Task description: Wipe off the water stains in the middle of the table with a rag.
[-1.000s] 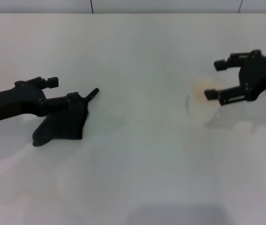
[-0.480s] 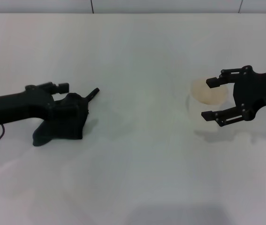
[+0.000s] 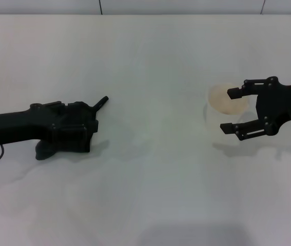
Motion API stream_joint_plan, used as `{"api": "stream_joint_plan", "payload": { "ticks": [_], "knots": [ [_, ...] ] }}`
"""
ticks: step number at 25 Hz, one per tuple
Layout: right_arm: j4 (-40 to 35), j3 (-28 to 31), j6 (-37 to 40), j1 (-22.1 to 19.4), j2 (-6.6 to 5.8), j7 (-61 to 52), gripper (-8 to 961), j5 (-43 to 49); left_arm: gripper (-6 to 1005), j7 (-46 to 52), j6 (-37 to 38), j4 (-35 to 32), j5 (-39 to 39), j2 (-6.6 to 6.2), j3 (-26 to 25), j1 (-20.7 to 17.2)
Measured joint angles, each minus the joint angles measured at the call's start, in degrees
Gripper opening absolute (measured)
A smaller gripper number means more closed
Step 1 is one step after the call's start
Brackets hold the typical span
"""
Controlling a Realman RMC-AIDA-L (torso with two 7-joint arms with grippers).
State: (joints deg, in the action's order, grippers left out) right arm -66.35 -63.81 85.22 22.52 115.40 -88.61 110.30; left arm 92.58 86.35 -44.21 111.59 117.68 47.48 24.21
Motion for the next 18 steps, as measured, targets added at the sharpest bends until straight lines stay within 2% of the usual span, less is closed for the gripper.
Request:
{"api": "stream_joint_plan", "payload": {
  "ticks": [18],
  "knots": [
    [3.31, -0.23, -1.65, -0.15, 0.0, 1.8, 845, -1.97, 880, -0.09, -0.69, 0.42, 0.46, -0.09, 0.35, 0.93]
  ]
}}
